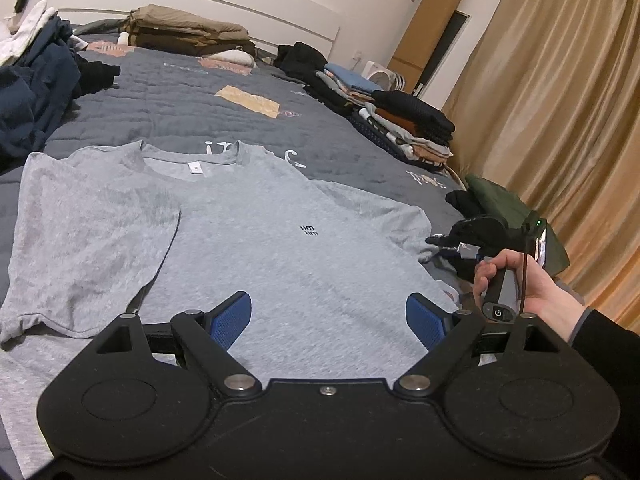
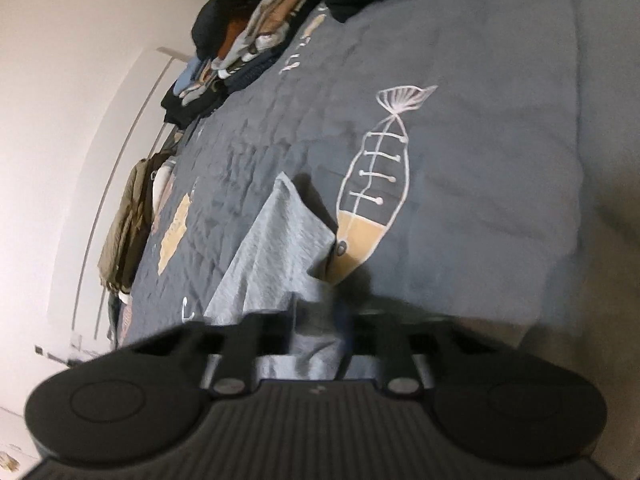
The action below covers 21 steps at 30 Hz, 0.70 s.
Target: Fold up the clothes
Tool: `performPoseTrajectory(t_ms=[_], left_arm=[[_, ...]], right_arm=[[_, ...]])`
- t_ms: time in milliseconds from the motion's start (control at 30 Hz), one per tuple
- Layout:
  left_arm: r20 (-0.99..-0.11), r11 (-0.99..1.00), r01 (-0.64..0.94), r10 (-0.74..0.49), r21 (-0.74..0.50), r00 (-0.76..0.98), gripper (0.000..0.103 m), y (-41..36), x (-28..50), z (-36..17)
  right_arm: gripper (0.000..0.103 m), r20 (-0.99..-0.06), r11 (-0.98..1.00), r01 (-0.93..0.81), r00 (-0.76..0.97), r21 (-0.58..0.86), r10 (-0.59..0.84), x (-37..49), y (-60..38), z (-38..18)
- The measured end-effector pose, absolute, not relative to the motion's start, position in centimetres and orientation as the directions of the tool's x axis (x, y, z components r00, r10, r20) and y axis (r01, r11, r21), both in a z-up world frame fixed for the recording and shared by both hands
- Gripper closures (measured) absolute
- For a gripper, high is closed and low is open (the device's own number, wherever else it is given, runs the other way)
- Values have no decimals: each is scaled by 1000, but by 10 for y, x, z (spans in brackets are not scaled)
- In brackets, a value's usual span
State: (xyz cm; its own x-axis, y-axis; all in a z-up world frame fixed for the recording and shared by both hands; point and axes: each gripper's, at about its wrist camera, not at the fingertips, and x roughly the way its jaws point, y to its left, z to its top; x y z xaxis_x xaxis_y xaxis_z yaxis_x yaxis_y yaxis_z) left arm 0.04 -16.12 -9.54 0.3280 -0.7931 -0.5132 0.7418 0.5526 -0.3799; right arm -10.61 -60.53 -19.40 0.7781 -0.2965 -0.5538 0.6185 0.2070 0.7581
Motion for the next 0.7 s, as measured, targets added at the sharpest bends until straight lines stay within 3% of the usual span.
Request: performPoseTrajectory(t_ms=[167, 367, 533, 700], left_arm=[[-517, 556, 739, -790, -380, 329, 19, -161, 1, -96], [-521, 558, 740, -787, -376, 329, 19, -162, 3, -97], [-523, 561, 739, -785, -373, 332, 19, -162, 4, -97], [-536, 567, 739, -776, -363, 332, 19, -163, 5, -98]], right_arm=[[98, -516, 482, 621, 783, 618, -347, -88, -583, -158], [98, -445, 919, 347, 864, 186, -236, -52, -503, -107], [97, -543, 1000, -5, 840, 27, 18, -36, -444, -112], [93, -697, 993, -121, 712, 7, 91, -38, -427, -139]])
